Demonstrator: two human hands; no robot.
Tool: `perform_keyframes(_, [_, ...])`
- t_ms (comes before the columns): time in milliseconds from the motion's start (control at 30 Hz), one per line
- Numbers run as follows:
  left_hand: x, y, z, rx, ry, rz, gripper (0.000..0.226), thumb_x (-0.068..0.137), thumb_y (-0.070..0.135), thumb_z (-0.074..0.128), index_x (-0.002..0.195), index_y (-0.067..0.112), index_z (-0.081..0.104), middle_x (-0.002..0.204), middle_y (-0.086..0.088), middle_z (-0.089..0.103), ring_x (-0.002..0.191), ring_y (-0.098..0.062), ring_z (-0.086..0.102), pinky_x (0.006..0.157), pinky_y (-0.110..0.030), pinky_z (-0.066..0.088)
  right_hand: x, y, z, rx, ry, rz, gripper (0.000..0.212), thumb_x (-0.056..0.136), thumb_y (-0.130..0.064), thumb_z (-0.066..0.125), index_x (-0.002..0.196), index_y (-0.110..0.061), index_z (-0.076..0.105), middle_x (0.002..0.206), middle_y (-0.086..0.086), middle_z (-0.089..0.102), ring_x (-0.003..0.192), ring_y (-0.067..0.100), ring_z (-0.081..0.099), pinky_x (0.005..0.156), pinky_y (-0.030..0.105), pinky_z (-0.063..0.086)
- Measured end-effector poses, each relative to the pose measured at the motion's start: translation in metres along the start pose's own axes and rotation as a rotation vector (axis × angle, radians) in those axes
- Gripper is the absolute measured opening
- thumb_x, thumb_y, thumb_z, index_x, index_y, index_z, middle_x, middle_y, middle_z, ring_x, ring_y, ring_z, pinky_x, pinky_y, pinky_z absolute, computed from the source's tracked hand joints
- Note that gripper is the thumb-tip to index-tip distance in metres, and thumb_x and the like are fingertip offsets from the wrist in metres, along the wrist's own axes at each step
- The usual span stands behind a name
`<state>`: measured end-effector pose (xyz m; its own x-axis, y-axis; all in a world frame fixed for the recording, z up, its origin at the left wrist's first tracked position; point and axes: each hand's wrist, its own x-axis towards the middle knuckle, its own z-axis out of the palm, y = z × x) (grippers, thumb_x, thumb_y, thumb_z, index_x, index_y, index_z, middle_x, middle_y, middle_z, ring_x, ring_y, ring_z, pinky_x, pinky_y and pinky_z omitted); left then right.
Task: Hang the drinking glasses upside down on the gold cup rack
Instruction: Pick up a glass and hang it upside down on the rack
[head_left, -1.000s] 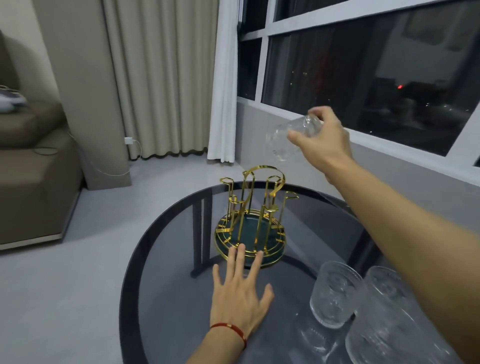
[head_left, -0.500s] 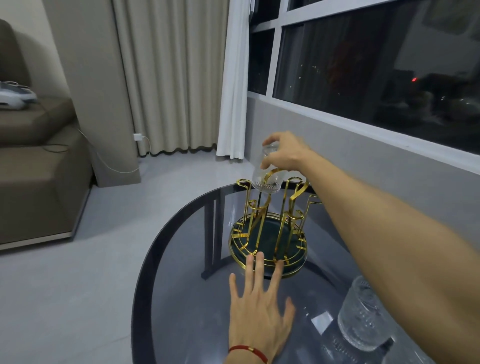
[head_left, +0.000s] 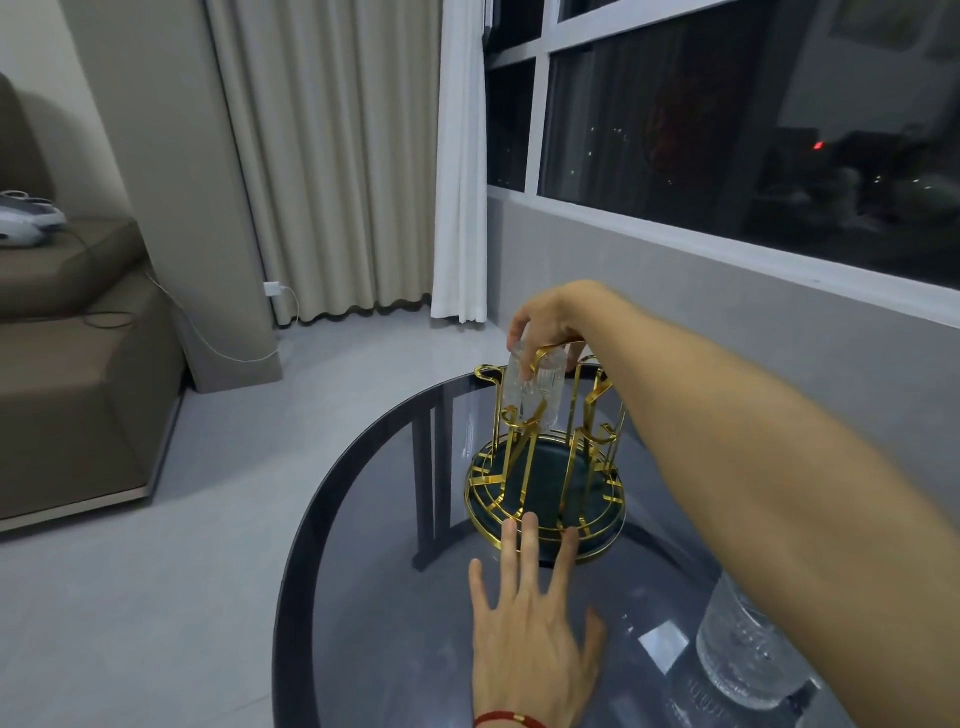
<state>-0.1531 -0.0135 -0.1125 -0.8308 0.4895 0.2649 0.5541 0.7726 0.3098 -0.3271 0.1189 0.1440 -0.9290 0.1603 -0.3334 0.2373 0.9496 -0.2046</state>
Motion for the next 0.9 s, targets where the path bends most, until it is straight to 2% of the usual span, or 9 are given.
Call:
perform_keyframes(100, [0.001, -0.002, 0.005, -0.024, -0.033, 0.009, 0.078, 0.086, 0.068, 0.024, 0.158, 0.049, 0.002, 0.168, 0.001, -0.017, 0.151, -0.025, -0.025, 0.117, -0.060, -0.007, -0.001, 0.002, 0.001, -0.008, 0.030, -0.020, 0.055, 0.091, -0.013, 0.078, 0.143, -0.012, 0.061, 0.145, 0.015, 0.059, 0.128, 0.036, 0.060, 0.104, 0.046, 0.055])
perform_keyframes(133, [0.002, -0.003, 0.004, -0.031, -0.051, 0.003, 0.078, 0.087, 0.067, 0.025, 0.157, 0.050, -0.005, 0.166, 0.003, -0.023, 0.149, -0.023, -0.031, 0.117, -0.058, -0.012, -0.002, 0.004, 0.001, 0.006, 0.052, -0.035, 0.052, 0.093, -0.016, 0.075, 0.143, -0.013, 0.062, 0.145, 0.014, 0.060, 0.129, 0.037, 0.060, 0.104, 0.047, 0.055])
perform_keyframes(200, [0.003, -0.003, 0.003, -0.016, -0.054, -0.007, 0.076, 0.089, 0.066, 0.024, 0.155, 0.050, -0.011, 0.166, 0.004, -0.027, 0.147, -0.020, -0.036, 0.119, -0.057, -0.012, -0.006, 0.010, 0.002, 0.050, 0.105, -0.070, 0.046, 0.100, -0.025, 0.067, 0.144, -0.015, 0.062, 0.147, 0.012, 0.060, 0.131, 0.036, 0.058, 0.106, 0.049, 0.054])
perform_keyframes(267, [0.002, -0.003, 0.002, 0.001, -0.057, -0.012, 0.075, 0.089, 0.066, 0.019, 0.156, 0.049, -0.012, 0.166, 0.004, -0.026, 0.148, -0.020, -0.035, 0.120, -0.056, -0.010, -0.013, 0.017, 0.004, 0.090, 0.203, -0.114, 0.044, 0.104, -0.030, 0.058, 0.143, -0.011, 0.063, 0.144, 0.011, 0.063, 0.129, 0.033, 0.060, 0.107, 0.048, 0.052])
perform_keyframes(333, [0.000, -0.003, 0.001, 0.020, -0.055, -0.006, 0.075, 0.089, 0.066, 0.014, 0.156, 0.048, -0.012, 0.166, 0.002, -0.025, 0.149, -0.021, -0.032, 0.120, -0.056, -0.009, -0.025, 0.025, 0.008, 0.130, 0.349, -0.162, 0.040, 0.104, -0.031, 0.056, 0.134, -0.007, 0.068, 0.134, 0.010, 0.069, 0.118, 0.027, 0.064, 0.100, 0.040, 0.051])
perform_keyframes(433, [-0.001, -0.002, -0.001, 0.050, -0.054, -0.006, 0.073, 0.091, 0.064, 0.013, 0.157, 0.046, -0.011, 0.167, 0.001, -0.025, 0.151, -0.022, -0.030, 0.122, -0.058, -0.005, -0.056, 0.041, 0.020, 0.184, 0.514, -0.205, 0.036, 0.103, -0.035, 0.058, 0.129, -0.013, 0.069, 0.124, 0.007, 0.072, 0.113, 0.024, 0.066, 0.094, 0.037, 0.052])
perform_keyframes(600, [-0.002, -0.002, -0.002, 0.055, -0.049, -0.020, 0.072, 0.096, 0.059, 0.025, 0.158, 0.046, -0.010, 0.170, 0.001, -0.017, 0.154, -0.021, -0.022, 0.125, -0.057, 0.004, -0.123, 0.080, 0.054, 0.019, 0.618, -0.146, 0.045, 0.100, -0.038, 0.057, 0.140, -0.018, 0.059, 0.141, 0.009, 0.064, 0.127, 0.029, 0.061, 0.102, 0.050, 0.053])
perform_keyframes(700, [-0.004, 0.001, -0.004, 0.051, -0.040, -0.020, 0.073, 0.097, 0.057, 0.032, 0.159, 0.044, -0.003, 0.172, 0.000, -0.011, 0.155, -0.022, -0.017, 0.125, -0.056, 0.008, -0.175, 0.103, 0.078, 0.014, 0.687, -0.129, 0.052, 0.099, -0.036, 0.056, 0.149, -0.020, 0.049, 0.145, 0.006, 0.061, 0.132, 0.026, 0.058, 0.105, 0.052, 0.051])
perform_keyframes(900, [-0.007, 0.017, -0.020, 0.046, -0.054, -0.050, 0.072, 0.098, 0.051, 0.043, 0.161, 0.035, 0.012, 0.172, -0.006, 0.001, 0.157, -0.027, -0.006, 0.123, -0.058, 0.012, -0.275, 0.143, 0.140, 0.299, 0.875, -0.038, 0.027, 0.094, -0.022, 0.062, 0.118, -0.021, 0.076, 0.117, -0.004, 0.077, 0.108, 0.014, 0.070, 0.098, 0.036, 0.055])
